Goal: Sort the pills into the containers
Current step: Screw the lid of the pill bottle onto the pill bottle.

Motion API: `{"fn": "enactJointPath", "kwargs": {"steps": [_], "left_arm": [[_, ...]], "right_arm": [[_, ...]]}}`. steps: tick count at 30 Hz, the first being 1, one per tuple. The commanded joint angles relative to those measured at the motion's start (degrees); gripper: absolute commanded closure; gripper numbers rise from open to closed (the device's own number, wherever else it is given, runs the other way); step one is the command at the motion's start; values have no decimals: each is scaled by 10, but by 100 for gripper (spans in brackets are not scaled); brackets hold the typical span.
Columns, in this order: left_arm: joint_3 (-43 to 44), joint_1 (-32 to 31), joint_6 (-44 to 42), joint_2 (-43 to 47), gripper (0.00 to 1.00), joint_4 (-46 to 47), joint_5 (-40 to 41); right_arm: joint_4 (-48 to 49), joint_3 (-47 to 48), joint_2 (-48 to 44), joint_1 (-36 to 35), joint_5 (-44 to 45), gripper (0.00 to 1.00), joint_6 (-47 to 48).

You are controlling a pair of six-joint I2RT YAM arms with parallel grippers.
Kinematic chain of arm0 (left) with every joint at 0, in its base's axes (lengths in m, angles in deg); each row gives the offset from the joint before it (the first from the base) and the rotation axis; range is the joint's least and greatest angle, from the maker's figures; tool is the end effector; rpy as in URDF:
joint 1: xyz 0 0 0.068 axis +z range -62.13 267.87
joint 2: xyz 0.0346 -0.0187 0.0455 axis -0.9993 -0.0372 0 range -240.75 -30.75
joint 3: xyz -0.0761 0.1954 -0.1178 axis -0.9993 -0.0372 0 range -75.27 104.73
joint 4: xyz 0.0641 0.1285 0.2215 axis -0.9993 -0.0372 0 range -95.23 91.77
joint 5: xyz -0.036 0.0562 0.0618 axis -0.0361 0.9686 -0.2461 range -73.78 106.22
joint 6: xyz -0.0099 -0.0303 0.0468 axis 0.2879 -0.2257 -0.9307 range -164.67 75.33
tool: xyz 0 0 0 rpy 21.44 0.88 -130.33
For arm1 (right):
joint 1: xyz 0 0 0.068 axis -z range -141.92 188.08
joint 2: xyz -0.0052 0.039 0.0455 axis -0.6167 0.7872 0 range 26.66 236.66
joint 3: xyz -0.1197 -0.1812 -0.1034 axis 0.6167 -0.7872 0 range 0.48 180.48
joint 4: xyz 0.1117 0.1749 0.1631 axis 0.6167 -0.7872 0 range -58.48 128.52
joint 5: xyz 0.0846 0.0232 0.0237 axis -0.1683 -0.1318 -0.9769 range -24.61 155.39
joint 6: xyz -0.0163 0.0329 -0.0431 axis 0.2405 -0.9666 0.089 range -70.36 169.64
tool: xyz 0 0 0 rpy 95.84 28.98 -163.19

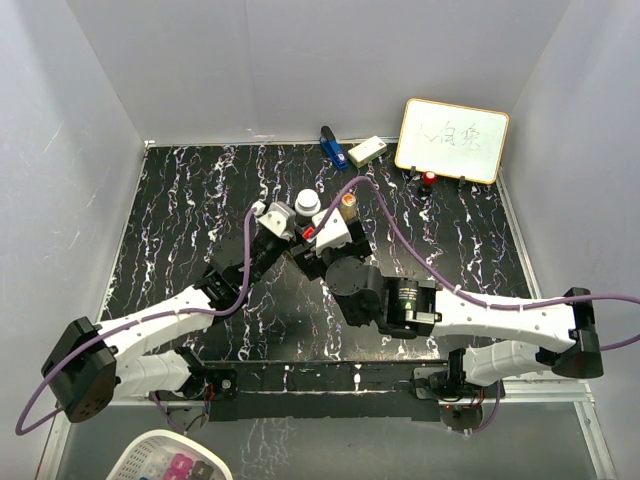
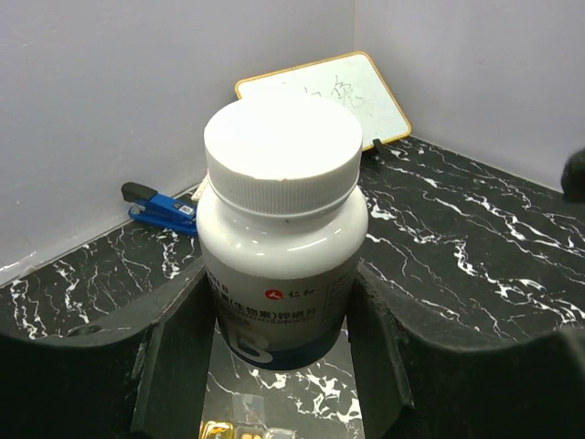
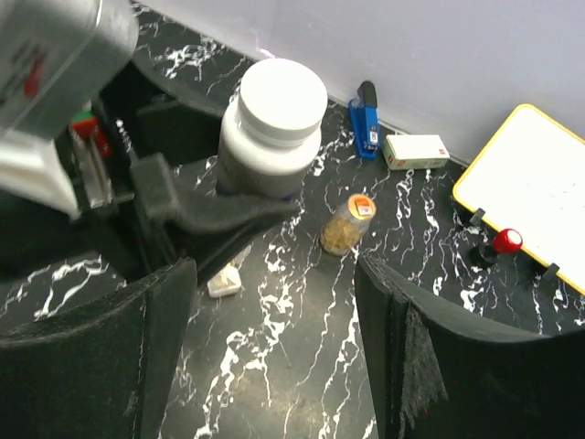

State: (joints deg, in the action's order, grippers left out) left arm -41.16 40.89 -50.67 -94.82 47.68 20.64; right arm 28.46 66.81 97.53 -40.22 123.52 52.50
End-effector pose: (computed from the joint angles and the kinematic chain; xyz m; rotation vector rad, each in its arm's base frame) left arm 0.1885 -0.1974 0.2803 0.5252 1.2046 -0.5615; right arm 0.0913 0.2750 0.3475 -0.5078 1.6273 0.0520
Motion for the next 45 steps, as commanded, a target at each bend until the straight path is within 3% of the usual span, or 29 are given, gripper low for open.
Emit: {"fn": "enactJointPath", "kwargs": {"steps": [1,14,24,31,36,45], "left_arm": [[36,-8,1,-4,100,43,3],[-3,-8,36,72,100,4,-86],[-6,-8,68,101,100,-27,-217],[11,-7,76,80,100,-44,-235],[19,-7,79,71,100,-45,-257],[29,-8,94,60,100,-33,-292]], "right_arm": [[-9,25,-19,-24,-47,31,-31],[-42,-3,-160,-34,45,35,-60],[-19,-34,-173,-34,-25,28,-69],[2,-57,-197,-34,-94,22,-64],[2,-62,-199,-34,-111,17,-60],[2,-62,-176,-34,-112,17,-57]]}}
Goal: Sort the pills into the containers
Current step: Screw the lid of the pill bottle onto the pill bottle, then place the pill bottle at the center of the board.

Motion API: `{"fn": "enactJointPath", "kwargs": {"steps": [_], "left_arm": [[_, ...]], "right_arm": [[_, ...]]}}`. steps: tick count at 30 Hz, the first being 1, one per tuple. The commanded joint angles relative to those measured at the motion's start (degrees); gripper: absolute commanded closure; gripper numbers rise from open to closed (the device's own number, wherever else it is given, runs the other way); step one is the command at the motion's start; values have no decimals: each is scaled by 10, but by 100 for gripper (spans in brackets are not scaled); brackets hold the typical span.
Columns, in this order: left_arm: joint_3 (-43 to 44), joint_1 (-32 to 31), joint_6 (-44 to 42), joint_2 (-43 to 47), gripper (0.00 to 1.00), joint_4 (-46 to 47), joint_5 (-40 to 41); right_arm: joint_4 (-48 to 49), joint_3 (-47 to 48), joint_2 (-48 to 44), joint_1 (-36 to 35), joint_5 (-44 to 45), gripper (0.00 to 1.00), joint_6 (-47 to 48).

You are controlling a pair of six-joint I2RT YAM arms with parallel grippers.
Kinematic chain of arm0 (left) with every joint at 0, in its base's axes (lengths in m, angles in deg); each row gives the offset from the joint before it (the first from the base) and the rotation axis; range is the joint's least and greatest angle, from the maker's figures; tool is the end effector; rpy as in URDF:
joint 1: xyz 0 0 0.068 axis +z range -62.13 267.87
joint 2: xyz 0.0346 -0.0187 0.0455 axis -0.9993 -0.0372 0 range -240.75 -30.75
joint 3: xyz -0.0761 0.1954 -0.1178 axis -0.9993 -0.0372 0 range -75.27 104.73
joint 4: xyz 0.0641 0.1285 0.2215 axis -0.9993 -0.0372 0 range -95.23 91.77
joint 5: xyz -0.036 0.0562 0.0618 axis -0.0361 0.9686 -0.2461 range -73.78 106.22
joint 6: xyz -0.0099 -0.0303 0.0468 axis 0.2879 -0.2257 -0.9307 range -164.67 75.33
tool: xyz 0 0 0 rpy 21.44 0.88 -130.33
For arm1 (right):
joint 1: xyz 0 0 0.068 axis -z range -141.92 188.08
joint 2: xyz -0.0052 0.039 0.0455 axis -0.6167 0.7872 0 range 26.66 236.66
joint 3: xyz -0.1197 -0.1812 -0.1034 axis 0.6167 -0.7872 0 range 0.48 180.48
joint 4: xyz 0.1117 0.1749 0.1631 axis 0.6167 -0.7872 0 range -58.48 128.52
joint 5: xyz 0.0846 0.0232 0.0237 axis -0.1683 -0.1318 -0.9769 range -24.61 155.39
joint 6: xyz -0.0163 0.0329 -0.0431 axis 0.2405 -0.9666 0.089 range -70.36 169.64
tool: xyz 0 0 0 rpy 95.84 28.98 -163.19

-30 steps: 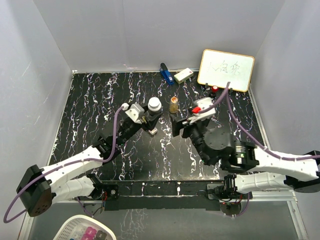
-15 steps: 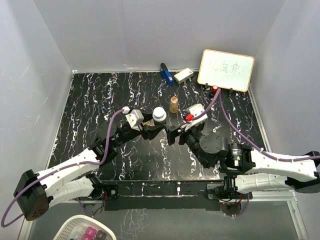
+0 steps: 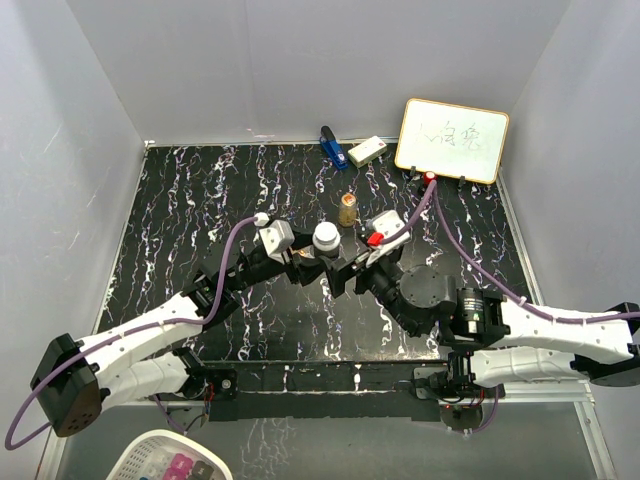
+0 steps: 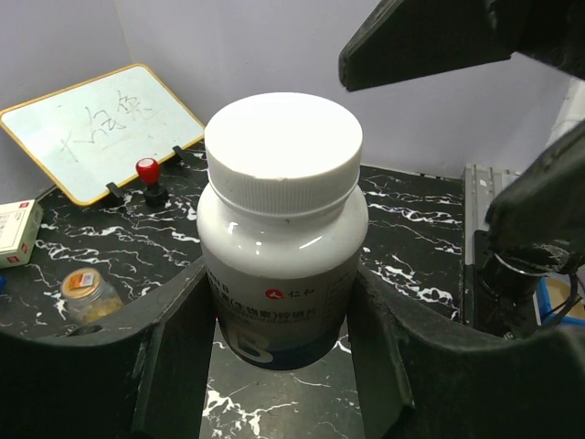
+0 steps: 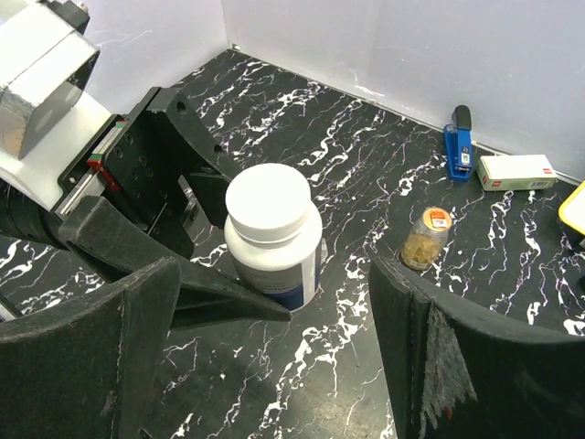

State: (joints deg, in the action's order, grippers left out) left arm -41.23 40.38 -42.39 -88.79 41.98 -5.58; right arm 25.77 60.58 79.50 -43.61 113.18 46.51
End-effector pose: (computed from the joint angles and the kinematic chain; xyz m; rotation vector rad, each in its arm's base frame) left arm 0.1616 -0.1979 0.2941 0.8271 1.0981 -0.9789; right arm 0.0607 0.2124 0.3783 -0.4932 1.5780 0.4380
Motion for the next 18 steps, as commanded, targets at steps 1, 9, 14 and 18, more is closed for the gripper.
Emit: {"fn": "enactJointPath", "kwargs": {"steps": [1,9,14,18], "left_arm": [[30,-3,12,-1,100,23,-33],[33,-3,17,-1,100,26,-70],[33,-3,18,-1,100,29,-90],[29,-3,21,3,100,32,-96]], "right_arm": [[32,-1,5,0,-10,17,3],[43,-8,21,0,2,19,1],[40,-6,34,0,18,21,-6],[39,-6,38,0,32,28,-8]]}}
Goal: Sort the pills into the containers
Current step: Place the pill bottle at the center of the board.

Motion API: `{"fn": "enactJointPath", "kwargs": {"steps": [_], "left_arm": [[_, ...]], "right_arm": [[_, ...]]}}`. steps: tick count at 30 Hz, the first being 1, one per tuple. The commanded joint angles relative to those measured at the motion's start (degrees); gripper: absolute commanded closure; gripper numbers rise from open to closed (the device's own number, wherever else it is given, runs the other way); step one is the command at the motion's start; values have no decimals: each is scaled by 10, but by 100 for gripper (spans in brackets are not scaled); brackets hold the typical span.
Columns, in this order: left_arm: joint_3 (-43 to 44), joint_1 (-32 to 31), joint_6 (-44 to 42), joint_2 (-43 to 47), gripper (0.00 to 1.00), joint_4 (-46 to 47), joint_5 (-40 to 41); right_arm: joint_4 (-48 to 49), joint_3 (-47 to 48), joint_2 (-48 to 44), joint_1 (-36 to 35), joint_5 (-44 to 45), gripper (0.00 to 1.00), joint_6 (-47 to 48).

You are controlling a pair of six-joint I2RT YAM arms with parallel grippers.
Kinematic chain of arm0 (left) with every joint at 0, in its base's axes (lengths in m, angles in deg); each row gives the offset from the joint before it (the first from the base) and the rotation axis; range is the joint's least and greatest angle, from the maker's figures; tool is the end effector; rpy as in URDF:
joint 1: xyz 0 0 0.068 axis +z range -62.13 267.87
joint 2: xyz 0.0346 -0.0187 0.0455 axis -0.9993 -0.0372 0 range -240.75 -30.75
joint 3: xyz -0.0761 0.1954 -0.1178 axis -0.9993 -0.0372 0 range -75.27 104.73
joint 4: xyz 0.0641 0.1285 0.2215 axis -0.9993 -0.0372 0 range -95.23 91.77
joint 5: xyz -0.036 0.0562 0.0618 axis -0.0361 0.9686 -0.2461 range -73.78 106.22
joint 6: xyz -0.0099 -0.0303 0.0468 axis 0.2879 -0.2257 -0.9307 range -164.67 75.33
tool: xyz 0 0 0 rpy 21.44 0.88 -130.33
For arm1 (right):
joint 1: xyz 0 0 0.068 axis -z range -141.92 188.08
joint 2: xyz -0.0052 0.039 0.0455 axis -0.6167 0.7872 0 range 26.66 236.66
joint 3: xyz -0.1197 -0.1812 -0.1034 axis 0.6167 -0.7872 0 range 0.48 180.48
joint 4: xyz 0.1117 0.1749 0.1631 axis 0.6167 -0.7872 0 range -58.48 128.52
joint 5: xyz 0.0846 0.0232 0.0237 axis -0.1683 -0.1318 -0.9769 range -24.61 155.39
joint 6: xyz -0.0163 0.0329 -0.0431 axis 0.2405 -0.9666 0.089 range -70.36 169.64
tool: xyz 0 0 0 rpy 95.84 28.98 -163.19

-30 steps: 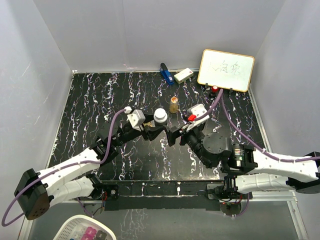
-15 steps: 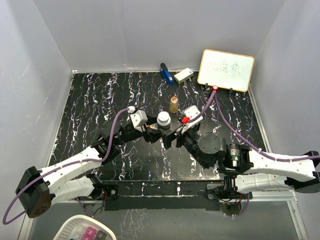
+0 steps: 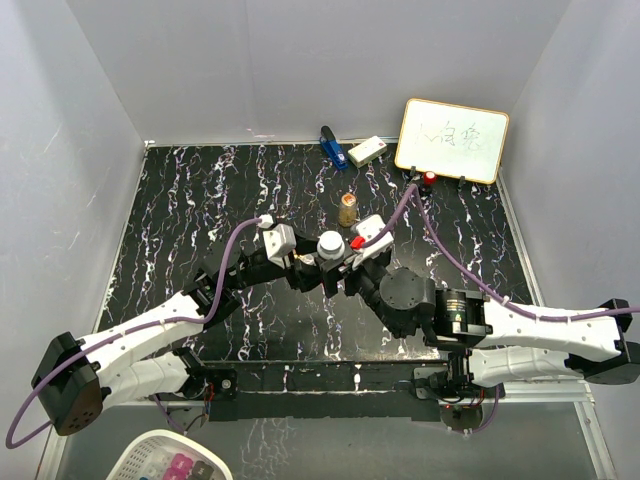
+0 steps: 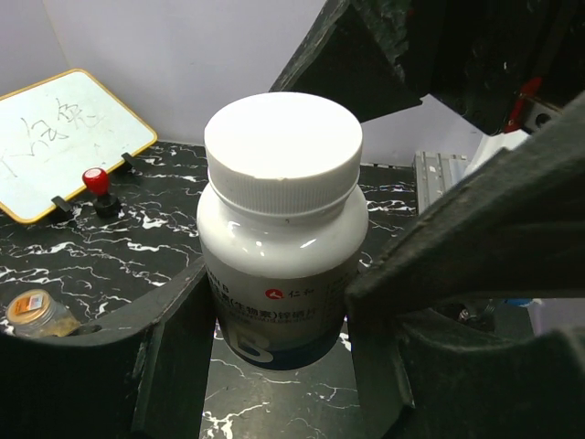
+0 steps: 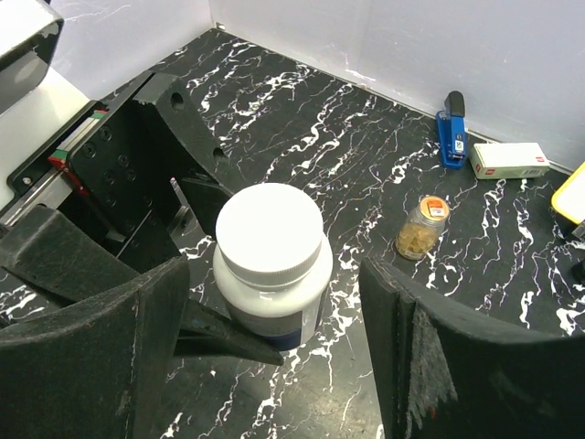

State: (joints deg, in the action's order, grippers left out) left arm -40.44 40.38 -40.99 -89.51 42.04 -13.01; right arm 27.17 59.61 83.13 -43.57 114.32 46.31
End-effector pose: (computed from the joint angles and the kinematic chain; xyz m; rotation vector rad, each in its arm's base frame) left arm 0.1584 -0.2013 0.2955 0.9235 1.0587 -1.0769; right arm 0.0638 0.2292 0.3619 -0.5155 1.6039 0.3837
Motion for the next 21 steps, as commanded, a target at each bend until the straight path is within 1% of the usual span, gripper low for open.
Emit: {"fn": "enactJointPath", "kwargs": {"steps": [1,2,7,13,18,21], "left_arm": [[21,-3,6,11,100,33,-22],[20,-3,7,13,100,33,-21],[21,-3,8,12,100,38,-24],[24,-3,11,6,100,46,-31],[23,-3,9,6,100,54,-23],[25,-2,8,2,100,54,-21]], "right_arm": [[25,3,2,-1,23,31,-8],[24,3,2,-1,24,32,-9],[21,0,0,-1,23,33,-15],[21,1,8,0,19,40,-14],[19,7,19,0,17,48,-9],[17,10,23,0,17,60,-5]]}}
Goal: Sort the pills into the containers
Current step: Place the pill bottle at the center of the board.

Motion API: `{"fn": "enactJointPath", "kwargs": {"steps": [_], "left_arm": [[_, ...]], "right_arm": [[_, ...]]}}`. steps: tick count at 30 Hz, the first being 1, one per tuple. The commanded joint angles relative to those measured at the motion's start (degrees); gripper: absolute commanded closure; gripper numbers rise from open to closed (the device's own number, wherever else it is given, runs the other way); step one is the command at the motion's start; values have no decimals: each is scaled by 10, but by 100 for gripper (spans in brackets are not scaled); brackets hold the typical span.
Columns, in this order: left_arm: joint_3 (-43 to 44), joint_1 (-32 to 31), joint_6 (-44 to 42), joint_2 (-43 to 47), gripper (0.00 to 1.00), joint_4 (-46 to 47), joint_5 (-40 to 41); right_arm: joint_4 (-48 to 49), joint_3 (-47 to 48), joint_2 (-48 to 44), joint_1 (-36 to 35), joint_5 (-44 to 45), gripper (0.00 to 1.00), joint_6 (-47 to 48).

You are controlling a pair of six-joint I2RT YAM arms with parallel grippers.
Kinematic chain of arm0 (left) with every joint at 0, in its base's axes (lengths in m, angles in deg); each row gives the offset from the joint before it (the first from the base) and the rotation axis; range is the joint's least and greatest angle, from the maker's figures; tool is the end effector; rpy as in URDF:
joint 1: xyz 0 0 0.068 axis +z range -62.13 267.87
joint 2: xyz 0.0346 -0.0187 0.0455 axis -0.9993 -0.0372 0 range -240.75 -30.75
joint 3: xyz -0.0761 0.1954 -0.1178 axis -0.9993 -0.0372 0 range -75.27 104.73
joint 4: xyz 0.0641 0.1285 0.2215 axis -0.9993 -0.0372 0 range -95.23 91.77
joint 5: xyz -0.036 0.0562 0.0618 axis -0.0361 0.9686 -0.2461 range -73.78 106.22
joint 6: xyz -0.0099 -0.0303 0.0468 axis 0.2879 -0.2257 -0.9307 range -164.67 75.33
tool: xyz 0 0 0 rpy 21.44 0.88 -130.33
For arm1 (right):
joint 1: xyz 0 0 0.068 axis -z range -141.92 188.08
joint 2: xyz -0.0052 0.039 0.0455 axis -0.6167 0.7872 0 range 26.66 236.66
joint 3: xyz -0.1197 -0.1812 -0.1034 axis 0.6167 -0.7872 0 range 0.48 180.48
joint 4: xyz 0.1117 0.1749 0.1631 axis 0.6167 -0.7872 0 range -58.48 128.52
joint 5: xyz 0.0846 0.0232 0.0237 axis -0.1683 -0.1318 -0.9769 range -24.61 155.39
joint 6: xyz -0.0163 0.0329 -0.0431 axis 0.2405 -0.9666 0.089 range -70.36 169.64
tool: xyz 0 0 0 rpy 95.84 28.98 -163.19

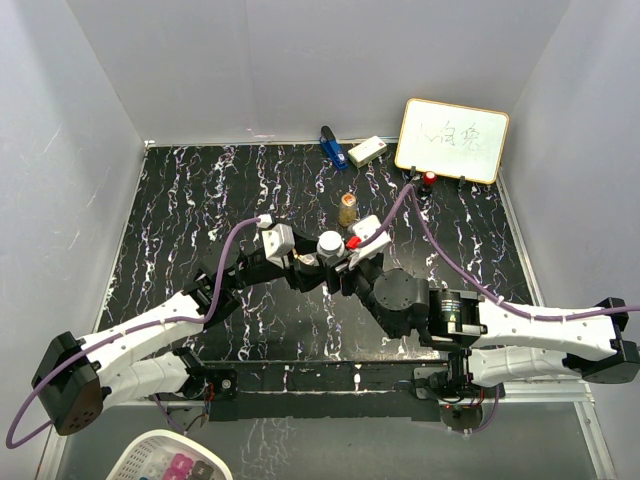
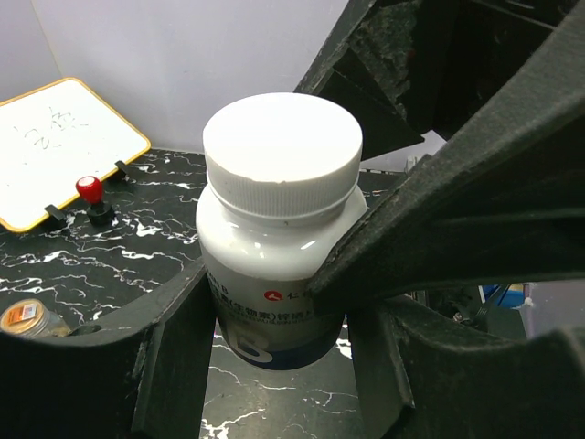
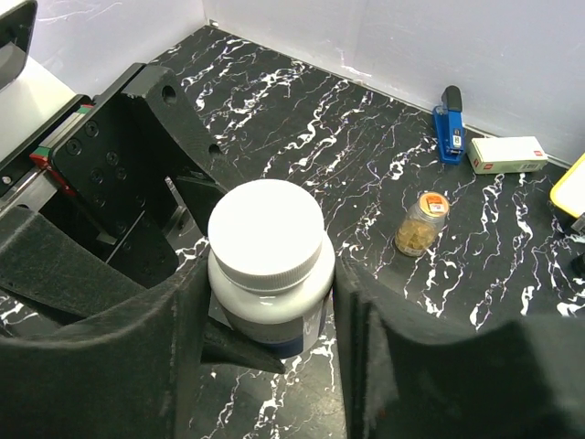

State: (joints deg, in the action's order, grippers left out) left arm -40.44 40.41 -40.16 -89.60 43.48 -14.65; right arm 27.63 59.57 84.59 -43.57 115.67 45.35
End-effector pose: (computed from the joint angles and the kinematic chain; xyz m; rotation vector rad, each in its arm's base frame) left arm 0.1571 -0.2011 0.2976 0.9345 1.0316 -1.1037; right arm 0.0653 0.2348 0.3570 -0.4973 1.6174 0.3639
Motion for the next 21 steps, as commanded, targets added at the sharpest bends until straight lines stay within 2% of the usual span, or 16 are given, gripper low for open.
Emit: {"fn": "enactJointPath", "kwargs": {"steps": [1,7,9,17,20,21], "left_arm": [[25,-3,-1,2,100,39,-3],[24,-3,-7,0,100,38,10],[23,-3,-10,1,98,37,18],[9,-3,-31,26,66,23,53],[5,-3,-45,40,40,2,66],[2,-3,-48,44,18,-4,73]], "right_arm": [[11,11,10,-1,3,66,5],[4,15,13,-1,1,100,14],[3,15,13,-1,3,100,19],[47,-1,9,-1,33,100,23],[76,-8,11,-1,54,100,36],[86,-9,13,-1,63,100,41]]}}
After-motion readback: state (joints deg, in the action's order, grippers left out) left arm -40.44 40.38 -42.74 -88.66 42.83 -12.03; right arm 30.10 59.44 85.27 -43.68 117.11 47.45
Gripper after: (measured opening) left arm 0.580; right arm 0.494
